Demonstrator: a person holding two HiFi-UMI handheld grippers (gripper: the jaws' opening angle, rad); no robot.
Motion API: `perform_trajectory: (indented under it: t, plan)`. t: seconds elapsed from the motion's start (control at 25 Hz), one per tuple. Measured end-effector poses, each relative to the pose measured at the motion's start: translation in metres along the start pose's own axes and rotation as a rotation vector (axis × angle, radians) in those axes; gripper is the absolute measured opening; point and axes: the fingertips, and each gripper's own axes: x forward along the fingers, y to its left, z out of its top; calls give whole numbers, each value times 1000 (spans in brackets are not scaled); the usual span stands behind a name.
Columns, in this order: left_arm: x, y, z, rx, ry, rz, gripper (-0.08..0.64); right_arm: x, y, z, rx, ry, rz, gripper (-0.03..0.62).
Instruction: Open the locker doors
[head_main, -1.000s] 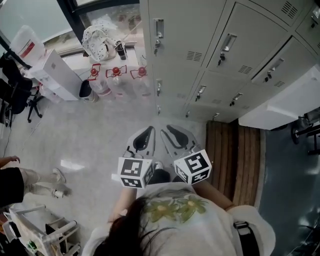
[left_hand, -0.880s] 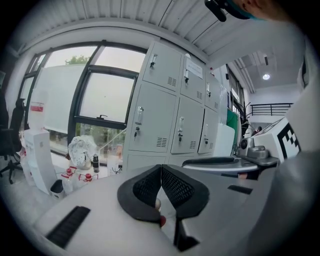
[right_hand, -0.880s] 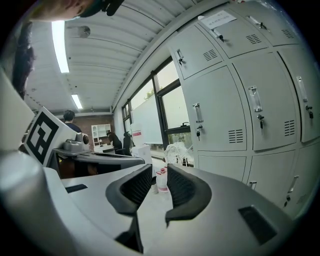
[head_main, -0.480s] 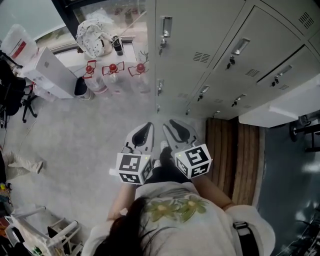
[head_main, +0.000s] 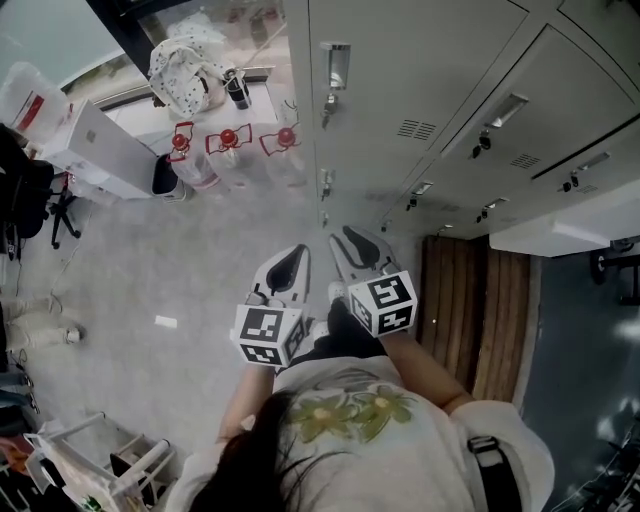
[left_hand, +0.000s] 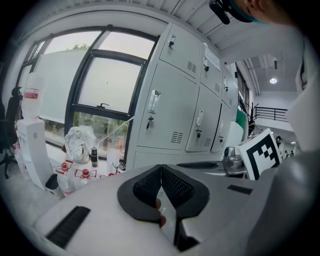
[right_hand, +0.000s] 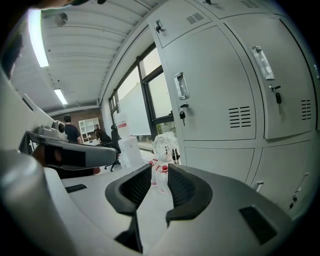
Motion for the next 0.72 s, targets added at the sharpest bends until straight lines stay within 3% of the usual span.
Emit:
perform_trajectory:
  t: [0.72]
  plan:
    - [75, 52, -9, -35, 24, 59, 31, 115, -58, -49, 37, 104, 25, 101]
